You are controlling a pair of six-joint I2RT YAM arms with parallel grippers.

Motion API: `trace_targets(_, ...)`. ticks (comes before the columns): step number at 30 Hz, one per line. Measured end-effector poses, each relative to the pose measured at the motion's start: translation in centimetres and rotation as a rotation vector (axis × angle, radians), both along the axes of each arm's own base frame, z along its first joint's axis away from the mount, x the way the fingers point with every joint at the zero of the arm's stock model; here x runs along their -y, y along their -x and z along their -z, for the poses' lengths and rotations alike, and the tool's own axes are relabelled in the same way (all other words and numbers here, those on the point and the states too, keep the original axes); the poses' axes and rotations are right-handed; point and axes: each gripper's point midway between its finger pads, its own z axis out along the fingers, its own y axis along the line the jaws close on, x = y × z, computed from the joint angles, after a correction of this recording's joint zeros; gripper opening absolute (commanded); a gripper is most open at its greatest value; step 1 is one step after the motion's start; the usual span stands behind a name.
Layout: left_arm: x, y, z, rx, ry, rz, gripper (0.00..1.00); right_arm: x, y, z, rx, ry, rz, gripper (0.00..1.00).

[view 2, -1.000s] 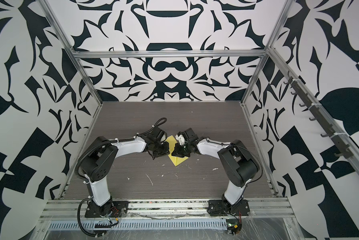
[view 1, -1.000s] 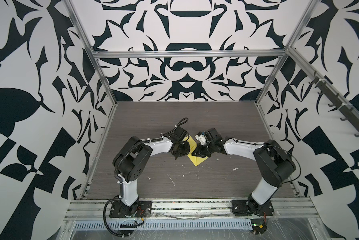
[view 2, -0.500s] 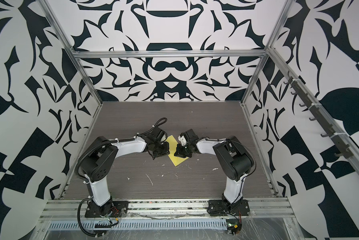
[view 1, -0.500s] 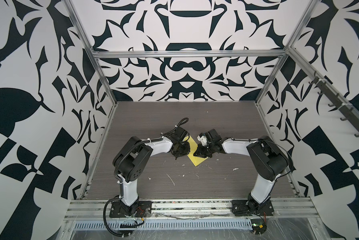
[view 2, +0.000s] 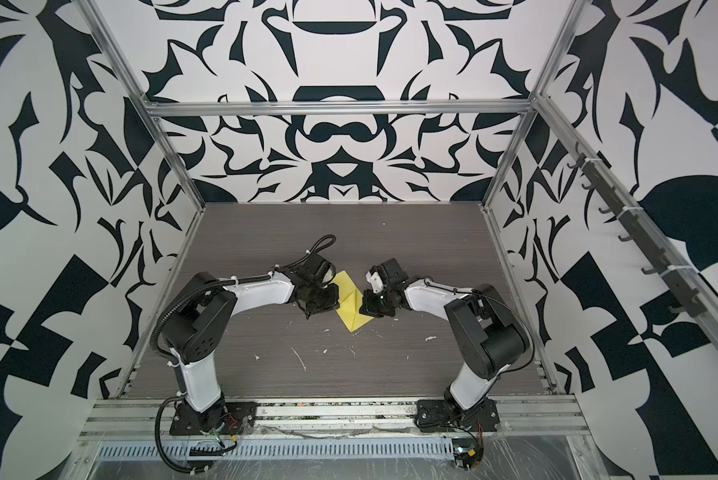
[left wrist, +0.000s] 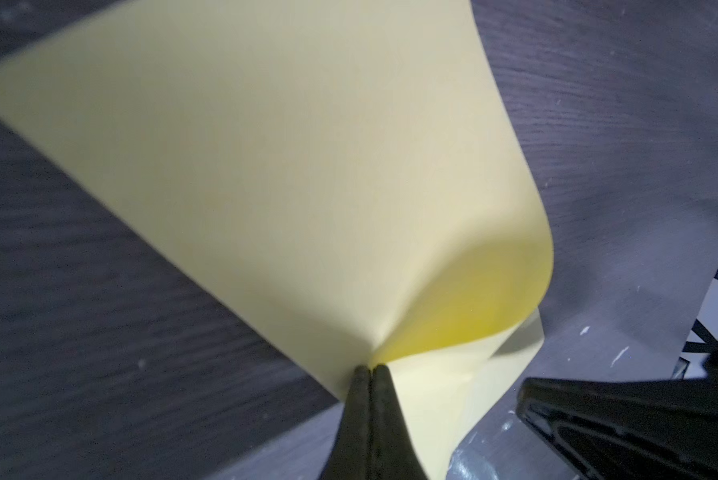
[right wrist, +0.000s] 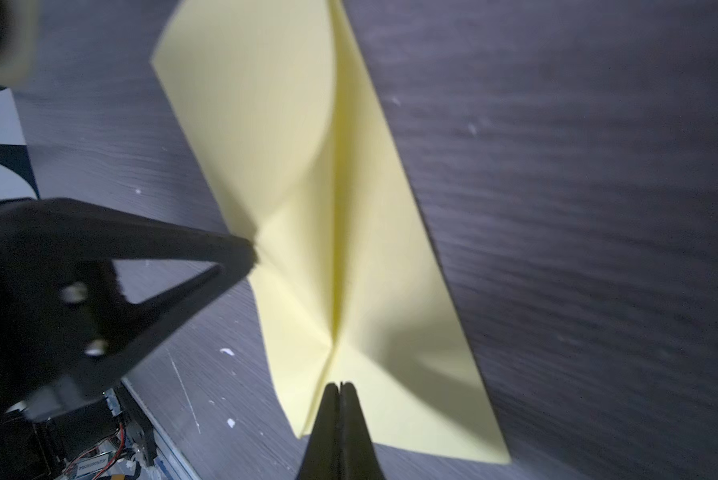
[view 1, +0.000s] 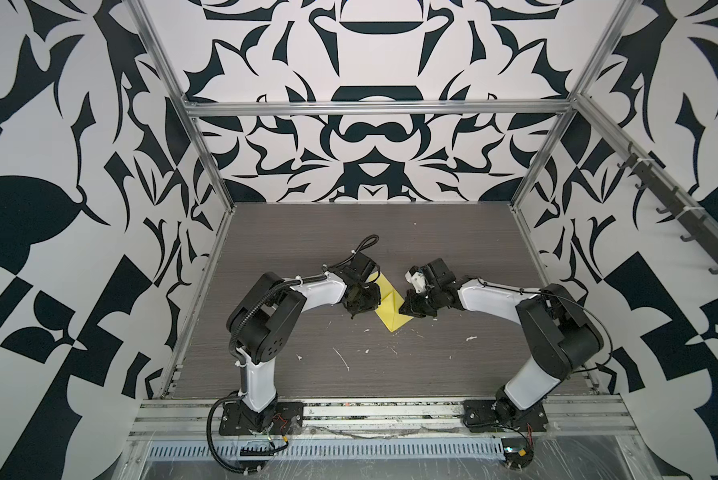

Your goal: Fold a paper plane with a square sheet of paper (pick it up from the middle)

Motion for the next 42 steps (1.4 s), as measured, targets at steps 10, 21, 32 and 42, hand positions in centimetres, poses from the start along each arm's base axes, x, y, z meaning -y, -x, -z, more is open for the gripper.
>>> trace_targets(10,0.0,0.0,0.0,0.001,-0.007,0.012,0.00,-2.7,-3.6,1.0,0.021,-0.005,-0.036,0.00)
trace_targets(21,0.0,0.0,0.0,0.004,-0.010,0.017,0.00,1.1,-4.0,2.2,0.003,0.016,0.044,0.00)
trace_targets(32,0.0,-0.1,-0.1,0.026,-0.034,0.059,0.00,0.5,-3.6,-1.0,0.089,0.067,-0.008,0.00)
trace_targets(42,-0.2,-0.8,-0.1,0.064,-0.076,0.157,0.00,-2.4,-5.0,0.8,0.060,0.045,-0.058,0.00)
